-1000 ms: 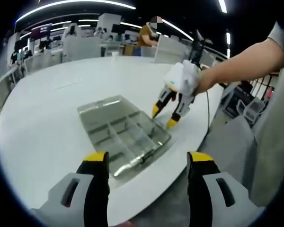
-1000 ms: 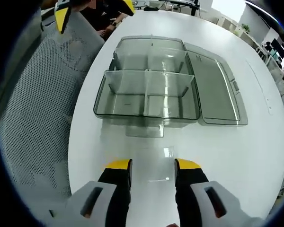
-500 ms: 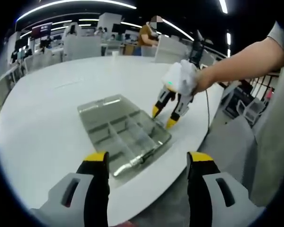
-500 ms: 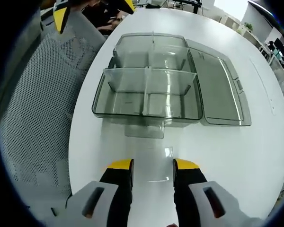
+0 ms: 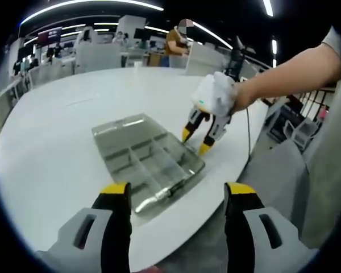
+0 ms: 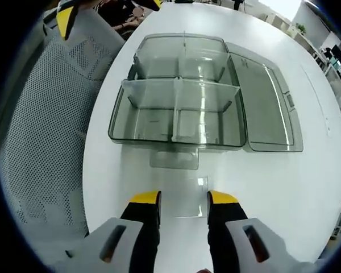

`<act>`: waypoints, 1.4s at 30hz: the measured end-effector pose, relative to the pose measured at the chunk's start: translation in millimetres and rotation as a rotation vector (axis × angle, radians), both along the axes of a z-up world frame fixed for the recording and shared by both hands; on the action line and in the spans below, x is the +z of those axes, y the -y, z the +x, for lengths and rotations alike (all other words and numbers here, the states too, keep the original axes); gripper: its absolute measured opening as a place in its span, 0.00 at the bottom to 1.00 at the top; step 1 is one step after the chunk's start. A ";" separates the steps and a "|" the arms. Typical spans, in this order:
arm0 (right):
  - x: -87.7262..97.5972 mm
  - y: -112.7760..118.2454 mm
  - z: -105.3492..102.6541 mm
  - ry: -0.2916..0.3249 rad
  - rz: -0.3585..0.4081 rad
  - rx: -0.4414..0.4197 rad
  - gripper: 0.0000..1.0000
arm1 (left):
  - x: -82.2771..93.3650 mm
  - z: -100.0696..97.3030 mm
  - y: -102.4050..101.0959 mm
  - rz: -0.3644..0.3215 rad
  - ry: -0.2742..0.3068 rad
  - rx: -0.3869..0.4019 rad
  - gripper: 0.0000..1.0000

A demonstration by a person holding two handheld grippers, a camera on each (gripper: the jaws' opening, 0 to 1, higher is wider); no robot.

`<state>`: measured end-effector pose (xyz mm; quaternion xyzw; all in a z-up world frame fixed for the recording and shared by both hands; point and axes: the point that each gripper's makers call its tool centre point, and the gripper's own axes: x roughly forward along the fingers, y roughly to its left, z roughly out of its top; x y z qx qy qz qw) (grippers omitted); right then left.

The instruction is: Insert the divider into the dual guide fixture by aligning both edges with the guide slots and pushing it downward to the bottom, including one-sided entry, uneven engagement, binding, and posture correction.

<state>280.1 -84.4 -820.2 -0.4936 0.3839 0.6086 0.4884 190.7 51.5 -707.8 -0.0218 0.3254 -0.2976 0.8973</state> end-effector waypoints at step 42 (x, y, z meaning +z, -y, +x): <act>9.8 19.3 -13.8 0.022 -0.061 -0.105 0.26 | 4.2 -3.1 5.5 -0.004 0.015 -0.021 0.64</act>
